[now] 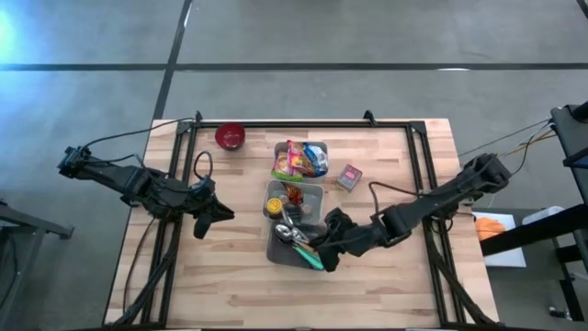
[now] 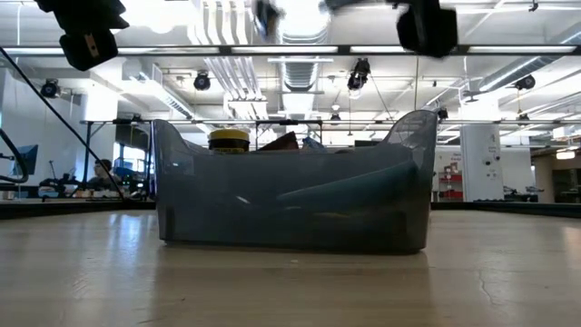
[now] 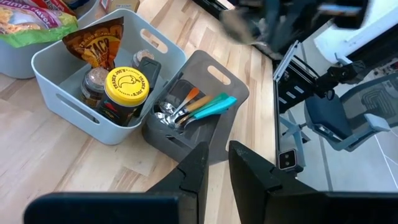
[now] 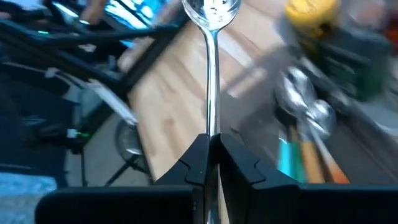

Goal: Pick & Place Food Item
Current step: Put the silver spoon into the black bin

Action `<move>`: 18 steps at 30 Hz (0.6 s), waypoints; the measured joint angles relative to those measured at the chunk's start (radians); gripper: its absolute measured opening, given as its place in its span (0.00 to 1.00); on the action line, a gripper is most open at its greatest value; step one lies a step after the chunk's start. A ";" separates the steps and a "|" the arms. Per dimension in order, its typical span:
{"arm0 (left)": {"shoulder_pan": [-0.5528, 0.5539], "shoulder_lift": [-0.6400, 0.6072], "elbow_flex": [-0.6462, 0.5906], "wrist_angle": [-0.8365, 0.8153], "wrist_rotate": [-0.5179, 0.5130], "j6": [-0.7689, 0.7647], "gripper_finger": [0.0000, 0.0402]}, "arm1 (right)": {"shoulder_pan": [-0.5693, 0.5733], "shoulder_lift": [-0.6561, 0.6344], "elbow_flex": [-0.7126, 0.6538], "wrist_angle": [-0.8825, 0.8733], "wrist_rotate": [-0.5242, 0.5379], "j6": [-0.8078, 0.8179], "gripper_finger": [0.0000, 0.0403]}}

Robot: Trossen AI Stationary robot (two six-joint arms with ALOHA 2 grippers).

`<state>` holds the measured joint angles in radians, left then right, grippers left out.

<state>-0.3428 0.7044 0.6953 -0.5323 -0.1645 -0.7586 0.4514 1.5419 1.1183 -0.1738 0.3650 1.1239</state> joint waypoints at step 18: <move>0.000 0.000 0.000 -0.012 0.000 0.000 0.17 | -0.043 0.278 0.311 -0.479 -0.063 0.096 0.02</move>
<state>-0.3428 0.7044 0.6956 -0.5445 -0.1646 -0.7586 0.4086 1.8196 1.4288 -0.6526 0.3022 1.2198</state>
